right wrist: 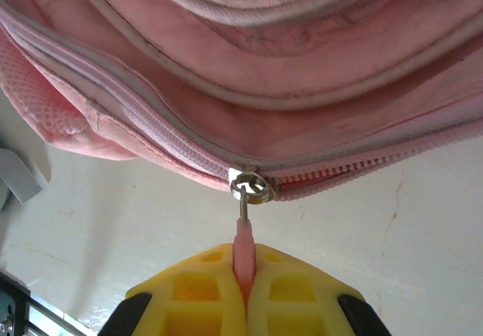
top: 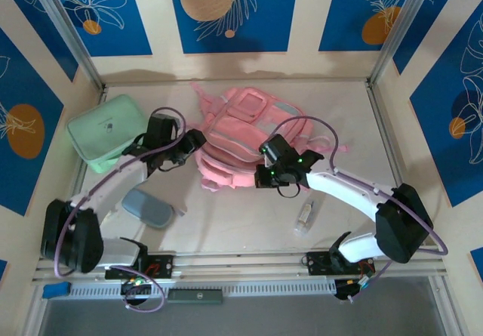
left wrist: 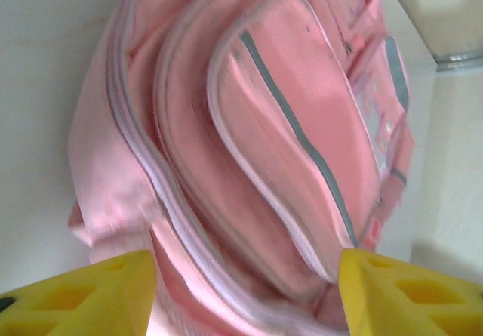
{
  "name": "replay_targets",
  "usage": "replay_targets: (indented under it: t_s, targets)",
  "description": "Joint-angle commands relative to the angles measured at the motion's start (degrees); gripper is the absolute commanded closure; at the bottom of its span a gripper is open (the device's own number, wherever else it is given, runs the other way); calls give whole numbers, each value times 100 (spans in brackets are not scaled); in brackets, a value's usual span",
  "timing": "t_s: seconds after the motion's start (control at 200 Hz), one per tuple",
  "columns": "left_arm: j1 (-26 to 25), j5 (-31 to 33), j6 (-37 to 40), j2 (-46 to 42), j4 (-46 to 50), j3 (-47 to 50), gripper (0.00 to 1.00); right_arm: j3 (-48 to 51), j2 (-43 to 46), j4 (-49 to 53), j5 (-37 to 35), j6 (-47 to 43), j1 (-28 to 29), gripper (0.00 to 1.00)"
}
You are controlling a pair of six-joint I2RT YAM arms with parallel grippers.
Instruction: Pack books, pencil case, and school supplies into a backpack
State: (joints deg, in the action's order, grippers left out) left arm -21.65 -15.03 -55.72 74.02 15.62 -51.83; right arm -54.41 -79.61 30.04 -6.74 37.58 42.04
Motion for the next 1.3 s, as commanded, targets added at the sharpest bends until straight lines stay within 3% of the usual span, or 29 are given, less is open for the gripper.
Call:
replay_targets:
  t_s: [0.0,0.13,0.25,0.445,0.61,0.795,0.875,1.07,1.296]
  targets:
    - [-658,166,-732,-367,429,130,28,-182,-85,-73,-207,130,141,100]
    - [-1434,326,-1937,-327,-367,428,25,-138,-95,-146,-169,213,161,100]
    - [-2069,1026,-2734,-192,-618,485,23,-1,-50,-230,-284,239,215,100]
    - [-2554,1912,-3788,-81,-841,753,22,140,-64,-475,-134,231,232,100]
    - [-2911,2215,-4558,383,-667,547,21,168,-83,-582,-143,210,297,100]
    - [-3251,2797,-4990,761,-190,142,23,306,-69,-675,-222,170,337,100]
    - [-3336,3080,-5106,914,-209,166,25,333,-120,-666,-240,160,349,100]
    - [-3303,3047,-5091,1461,-341,59,32,275,-336,-459,-413,170,366,100]
    - [-3230,3296,-4814,1633,-328,146,63,63,-439,-18,-953,146,464,100]
